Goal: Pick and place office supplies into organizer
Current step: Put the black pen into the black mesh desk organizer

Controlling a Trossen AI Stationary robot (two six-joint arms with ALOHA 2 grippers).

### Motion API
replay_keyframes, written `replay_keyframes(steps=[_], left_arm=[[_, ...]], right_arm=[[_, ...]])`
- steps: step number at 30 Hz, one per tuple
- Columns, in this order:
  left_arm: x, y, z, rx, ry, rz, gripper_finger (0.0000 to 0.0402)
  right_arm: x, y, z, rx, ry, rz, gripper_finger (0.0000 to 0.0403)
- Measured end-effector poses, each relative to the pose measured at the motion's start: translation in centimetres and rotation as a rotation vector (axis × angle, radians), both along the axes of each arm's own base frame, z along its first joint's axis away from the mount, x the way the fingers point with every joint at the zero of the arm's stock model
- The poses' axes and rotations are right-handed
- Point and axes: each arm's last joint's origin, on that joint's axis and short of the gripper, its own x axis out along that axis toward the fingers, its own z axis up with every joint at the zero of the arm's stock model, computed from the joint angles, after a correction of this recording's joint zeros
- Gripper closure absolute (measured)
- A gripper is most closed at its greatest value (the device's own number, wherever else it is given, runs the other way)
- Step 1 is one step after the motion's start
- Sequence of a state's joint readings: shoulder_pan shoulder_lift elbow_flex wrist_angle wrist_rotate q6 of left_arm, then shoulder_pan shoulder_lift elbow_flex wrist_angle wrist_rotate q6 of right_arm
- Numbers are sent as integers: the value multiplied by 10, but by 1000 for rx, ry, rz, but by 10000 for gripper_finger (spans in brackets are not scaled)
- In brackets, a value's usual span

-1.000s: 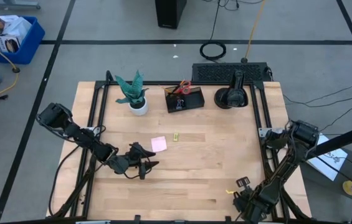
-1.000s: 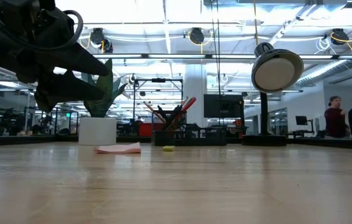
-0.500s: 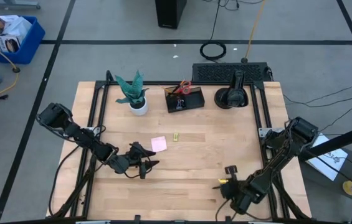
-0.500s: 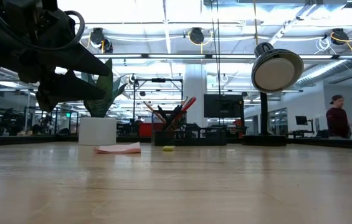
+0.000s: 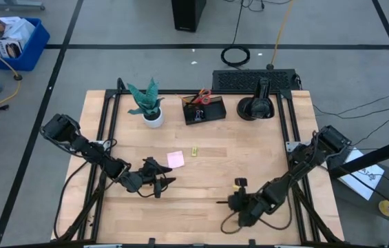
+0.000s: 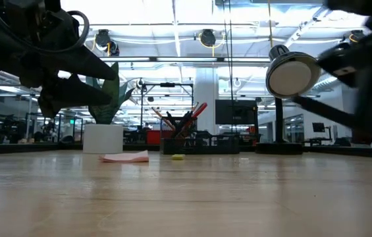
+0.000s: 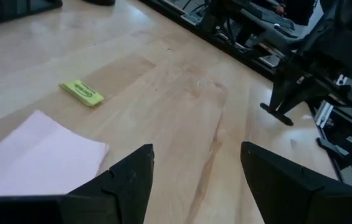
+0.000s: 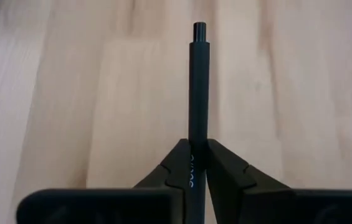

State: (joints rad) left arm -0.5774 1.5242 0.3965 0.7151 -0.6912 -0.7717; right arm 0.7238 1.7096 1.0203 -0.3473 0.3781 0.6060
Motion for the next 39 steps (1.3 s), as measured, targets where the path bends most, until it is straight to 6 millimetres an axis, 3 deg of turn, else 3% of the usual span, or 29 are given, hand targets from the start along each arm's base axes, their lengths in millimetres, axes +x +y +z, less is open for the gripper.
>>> replay_keyframes(steps=[19,31,39], left_arm=[[6,-3,26,164,-205,-32,156],[7,-5,43,161,-359,-89,156],[16,11,46,160,-384,-77,156]], right_arm=[[75,-55,31,7,-438,-77,378],[96,-83,46,55,-604,-165,376],[105,-102,51,94,-639,-154,377]])
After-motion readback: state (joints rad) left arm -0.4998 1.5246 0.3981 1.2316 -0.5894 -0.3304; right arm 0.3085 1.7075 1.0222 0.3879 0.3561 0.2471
